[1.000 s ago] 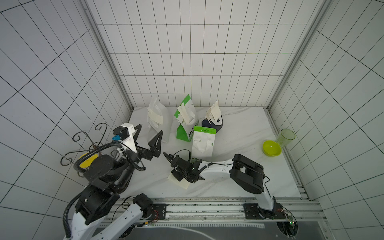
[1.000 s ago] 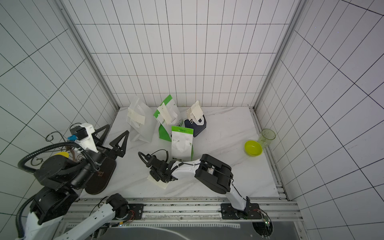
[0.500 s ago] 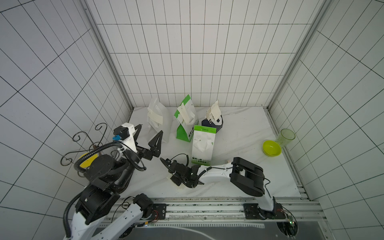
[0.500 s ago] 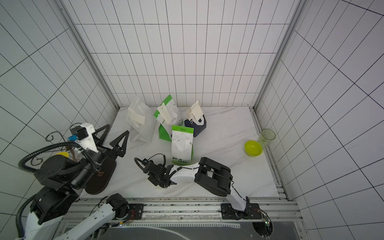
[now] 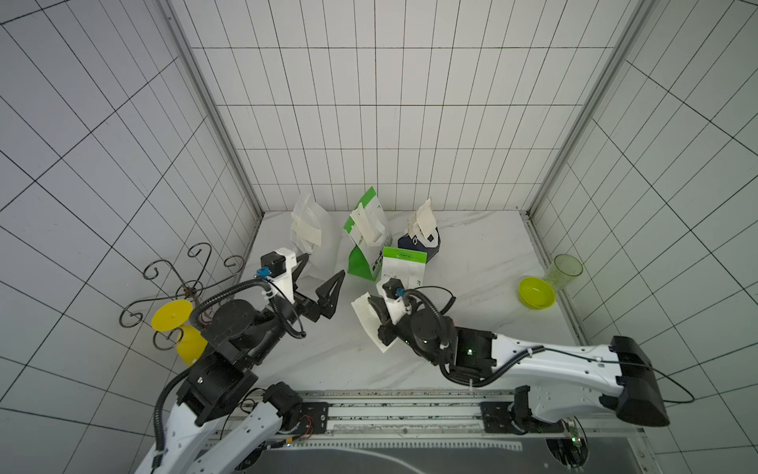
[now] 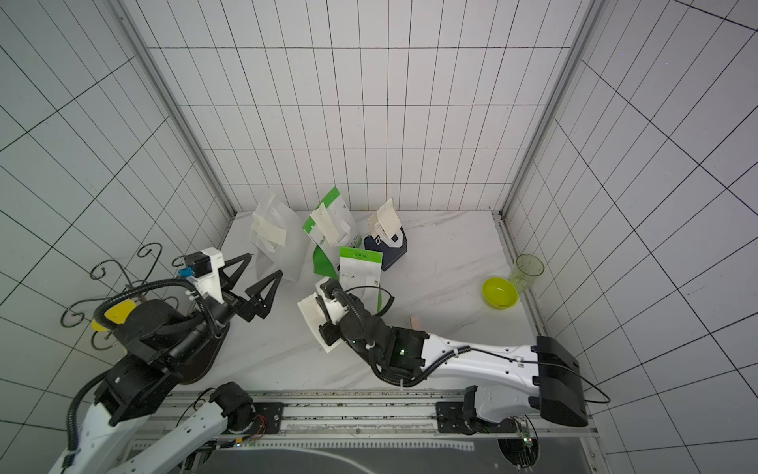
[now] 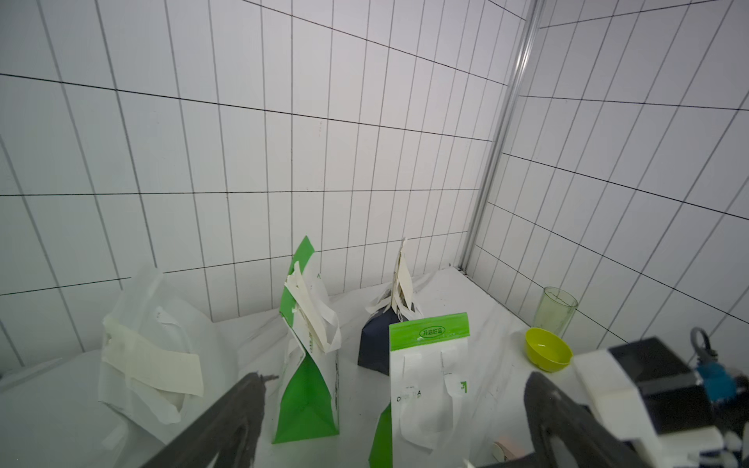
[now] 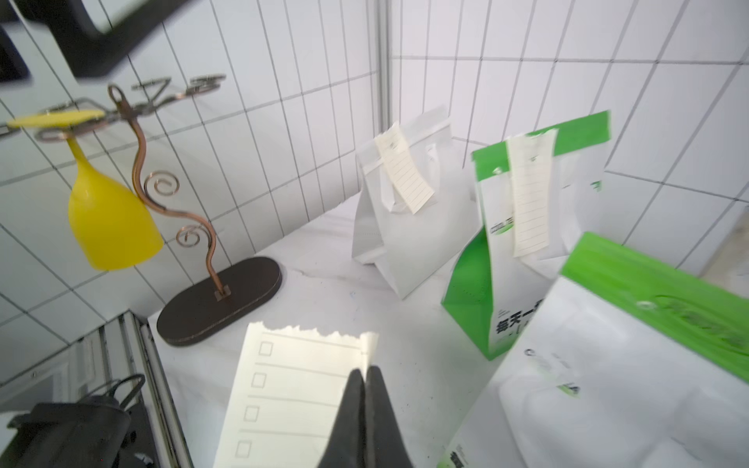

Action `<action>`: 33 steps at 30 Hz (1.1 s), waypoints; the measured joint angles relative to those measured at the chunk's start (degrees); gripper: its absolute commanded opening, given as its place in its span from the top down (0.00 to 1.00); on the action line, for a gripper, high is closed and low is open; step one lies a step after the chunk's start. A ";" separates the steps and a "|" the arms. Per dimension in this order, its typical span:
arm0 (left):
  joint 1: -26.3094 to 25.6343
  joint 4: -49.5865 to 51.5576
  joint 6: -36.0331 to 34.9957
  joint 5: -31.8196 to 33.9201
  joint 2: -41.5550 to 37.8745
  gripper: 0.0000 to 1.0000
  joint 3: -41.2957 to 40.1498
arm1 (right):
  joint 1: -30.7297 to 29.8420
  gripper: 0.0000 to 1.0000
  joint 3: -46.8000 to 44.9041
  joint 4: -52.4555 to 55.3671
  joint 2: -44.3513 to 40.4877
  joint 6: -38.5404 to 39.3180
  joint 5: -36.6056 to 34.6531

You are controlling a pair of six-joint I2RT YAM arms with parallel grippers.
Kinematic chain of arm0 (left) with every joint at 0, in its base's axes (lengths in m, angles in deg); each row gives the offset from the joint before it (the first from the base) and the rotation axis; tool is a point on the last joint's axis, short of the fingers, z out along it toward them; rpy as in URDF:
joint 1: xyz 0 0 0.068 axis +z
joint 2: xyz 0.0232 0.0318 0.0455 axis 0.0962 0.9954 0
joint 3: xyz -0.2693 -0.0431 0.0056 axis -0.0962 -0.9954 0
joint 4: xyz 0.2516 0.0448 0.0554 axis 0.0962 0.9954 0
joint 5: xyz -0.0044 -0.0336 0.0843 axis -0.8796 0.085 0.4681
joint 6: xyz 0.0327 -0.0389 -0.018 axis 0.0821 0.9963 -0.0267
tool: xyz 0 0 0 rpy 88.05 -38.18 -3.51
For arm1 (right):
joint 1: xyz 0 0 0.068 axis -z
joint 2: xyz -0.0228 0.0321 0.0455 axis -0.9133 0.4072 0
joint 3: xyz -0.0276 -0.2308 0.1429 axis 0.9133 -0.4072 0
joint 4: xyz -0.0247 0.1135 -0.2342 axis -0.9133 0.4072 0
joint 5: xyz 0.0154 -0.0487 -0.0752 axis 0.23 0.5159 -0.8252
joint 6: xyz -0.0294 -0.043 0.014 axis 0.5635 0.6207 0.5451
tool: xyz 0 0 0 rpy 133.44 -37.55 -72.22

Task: Staple the receipts to the bags
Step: Pick up the receipt from the center of the board.

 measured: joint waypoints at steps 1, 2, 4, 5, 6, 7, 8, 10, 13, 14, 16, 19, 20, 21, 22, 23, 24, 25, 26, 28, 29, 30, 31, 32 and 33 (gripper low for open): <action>0.00 -1.29 0.98 -1.97 0.39 0.02 -0.87 | 0.00 1.00 -0.31 -0.07 -1.38 0.31 -1.25; 0.00 -2.75 2.01 -4.33 0.98 0.03 -1.81 | 0.00 1.00 -0.61 0.00 -2.75 0.61 -2.56; 0.00 -5.68 4.26 -8.85 2.58 0.05 -3.58 | 0.00 1.00 -1.03 0.00 -4.59 1.29 -4.68; 0.00 -7.08 5.35 -11.02 3.50 0.06 -4.48 | 0.00 1.00 -1.14 -0.02 -5.18 1.64 -5.57; 0.00 -8.68 6.47 -13.31 4.46 0.07 -5.53 | 0.00 1.00 -1.18 -0.02 -5.60 1.95 -6.40; 0.00 -9.81 7.54 -14.86 5.11 0.07 -6.36 | 0.00 1.00 -1.18 -0.04 -5.79 2.23 -7.02; 0.00 -11.26 8.70 -16.72 5.90 0.09 -7.39 | 0.00 1.00 -1.18 -0.07 -5.90 2.47 -7.45; 0.00 -13.38 10.80 -19.58 7.19 0.14 -8.90 | 0.00 1.00 -1.18 -0.04 -5.79 2.84 -8.02; 0.00 -15.82 12.96 -23.43 9.07 0.21 -9.68 | 0.00 1.00 -1.18 -0.11 -5.09 3.30 -8.76; 0.00 -16.59 13.42 -24.52 9.68 0.23 -9.68 | 0.00 1.00 -1.18 -0.15 -4.72 3.52 -8.87; 0.00 -17.42 14.16 -25.81 10.43 0.30 -9.68 | 0.00 1.00 -1.18 -0.28 -4.07 3.98 -8.92; 0.00 -18.56 14.95 -27.26 11.50 0.46 -9.68 | 0.00 1.00 -1.18 -0.57 -3.37 4.44 -8.90; 0.00 -18.95 14.99 -27.69 11.98 0.50 -9.68 | 0.00 1.00 -1.18 -0.79 -3.21 4.57 -8.90; 0.00 -19.21 15.26 -28.15 12.46 0.50 -9.68 | 0.00 1.00 -1.18 -1.01 -3.08 4.70 -8.92; 0.00 -19.30 15.56 -28.28 12.87 0.50 -9.68 | 0.00 1.00 -1.18 -1.20 -3.02 4.81 -8.94; 0.00 -19.26 15.58 -28.35 13.33 0.50 -9.68 | 0.00 1.00 -1.18 -1.49 -2.99 5.01 -9.03; 0.00 -19.04 15.61 -28.30 13.64 0.53 -9.68 | 0.00 1.00 -1.18 -1.75 -2.97 5.18 -9.18; 0.00 -18.84 15.56 -28.26 13.79 0.56 -9.68 | 0.00 1.00 -1.18 -2.05 -2.99 5.29 -9.38; 0.00 -18.51 15.34 -28.15 13.84 0.63 -9.68 | 0.00 1.00 -1.18 -2.47 -2.99 5.49 -9.53; 0.00 -18.12 15.30 -28.06 13.81 0.82 -9.68 | 0.00 1.00 -1.18 -3.10 -2.99 5.66 -9.64; 0.00 -18.05 15.43 -28.04 13.81 0.91 -9.64 | 0.00 1.00 -1.18 -3.32 -2.99 5.68 -9.66; 0.00 -18.01 15.34 -28.00 13.84 0.99 -9.64 | 0.00 1.00 -1.18 -3.43 -2.99 5.66 -9.64; 0.00 -18.01 15.02 -28.00 13.84 1.00 -9.60 | 0.00 1.00 -1.18 -3.48 -2.99 5.62 -9.51; 0.00 -18.05 15.06 -27.98 13.81 1.00 -9.57 | 0.00 0.95 -1.18 -3.48 -3.04 5.57 -9.25; 0.00 -18.03 14.97 -27.93 13.81 1.00 -9.55 | 0.00 0.83 -1.18 -3.41 -3.15 5.40 -8.76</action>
